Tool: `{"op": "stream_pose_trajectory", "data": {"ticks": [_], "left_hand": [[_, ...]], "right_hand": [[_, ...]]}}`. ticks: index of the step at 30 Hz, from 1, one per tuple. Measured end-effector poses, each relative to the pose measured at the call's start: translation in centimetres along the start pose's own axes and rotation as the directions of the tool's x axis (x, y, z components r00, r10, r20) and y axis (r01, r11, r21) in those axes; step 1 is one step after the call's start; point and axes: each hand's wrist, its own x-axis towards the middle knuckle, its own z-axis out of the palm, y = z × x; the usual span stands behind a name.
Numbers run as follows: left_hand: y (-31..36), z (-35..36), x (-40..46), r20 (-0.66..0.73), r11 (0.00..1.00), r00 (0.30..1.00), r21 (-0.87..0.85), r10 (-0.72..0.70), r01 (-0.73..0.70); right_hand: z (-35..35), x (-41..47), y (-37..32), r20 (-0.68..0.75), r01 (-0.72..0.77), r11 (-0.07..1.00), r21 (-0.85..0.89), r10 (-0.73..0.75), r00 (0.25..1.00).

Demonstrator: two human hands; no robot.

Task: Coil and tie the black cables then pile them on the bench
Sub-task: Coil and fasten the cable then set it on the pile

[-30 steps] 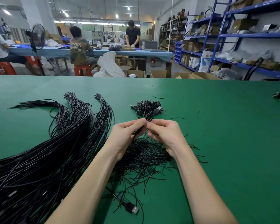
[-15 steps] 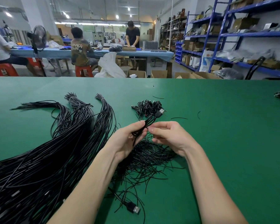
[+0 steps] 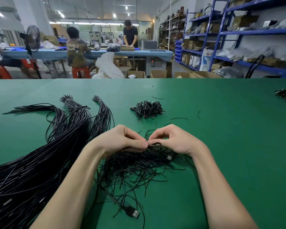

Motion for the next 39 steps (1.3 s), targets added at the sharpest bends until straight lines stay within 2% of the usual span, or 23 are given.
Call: {"op": "stream_pose_trajectory", "data": {"ticks": [2,4,5,9,11,13,16,18,23,26,29,34,39], "left_hand": [[0.5,0.2,-0.1,-0.062,0.974,0.998,0.228,0.015,0.0],[0.8,0.7,0.1,-0.162,0.87,0.982,0.492,0.097,-0.005],[1.0,1.0,0.3,-0.22,0.824,0.962,0.566,0.163,-0.01],[1.4,2.4,1.2,-0.424,0.781,0.823,0.623,0.377,-0.036],[1.4,3.0,1.4,-0.481,0.772,0.767,0.634,0.426,-0.031],[1.2,3.5,1.5,-0.525,0.779,0.715,0.626,0.462,-0.044],[1.2,3.3,1.3,-0.586,0.829,0.664,0.551,0.465,-0.094],[1.1,2.7,1.2,-0.617,0.874,0.668,0.473,0.416,-0.107],[0.5,2.1,1.3,-0.621,0.97,0.748,0.196,0.236,-0.143],[0.2,2.2,1.7,-0.642,0.986,0.749,0.082,0.164,-0.146],[0.0,2.2,1.9,-0.641,0.987,0.756,0.011,0.129,-0.159],[0.2,2.1,2.3,-0.58,0.97,0.813,-0.167,0.051,-0.179],[0.4,1.8,2.3,-0.47,0.84,0.878,-0.511,-0.094,-0.183]], "right_hand": [[-0.2,0.1,-0.4,0.012,-0.022,0.995,-0.102,0.023,1.0],[-0.1,0.4,-0.8,-0.023,-0.049,0.974,-0.221,0.045,0.999],[-0.1,0.6,-1.0,-0.071,-0.055,0.959,-0.279,0.037,0.997],[0.7,1.3,-2.3,-0.349,-0.056,0.915,-0.399,-0.096,0.932],[1.3,1.5,-3.0,-0.427,-0.066,0.883,-0.466,-0.158,0.89],[1.7,1.6,-3.1,-0.479,-0.072,0.884,-0.461,-0.18,0.859],[1.7,1.5,-2.6,-0.529,-0.01,0.97,-0.243,-0.124,0.84],[1.8,1.4,-2.4,-0.53,0.036,0.99,-0.14,-0.105,0.841],[2.1,1.5,-2.1,-0.52,0.069,0.986,-0.15,-0.138,0.843],[2.4,1.6,-2.2,-0.504,0.081,0.989,-0.126,-0.134,0.853],[2.6,1.5,-2.1,-0.498,0.104,0.992,-0.069,-0.124,0.858],[2.8,1.7,-2.2,-0.573,0.126,0.991,-0.039,-0.126,0.81],[3.4,2.1,-2.2,-0.602,0.143,0.99,-0.01,-0.12,0.79]]}}
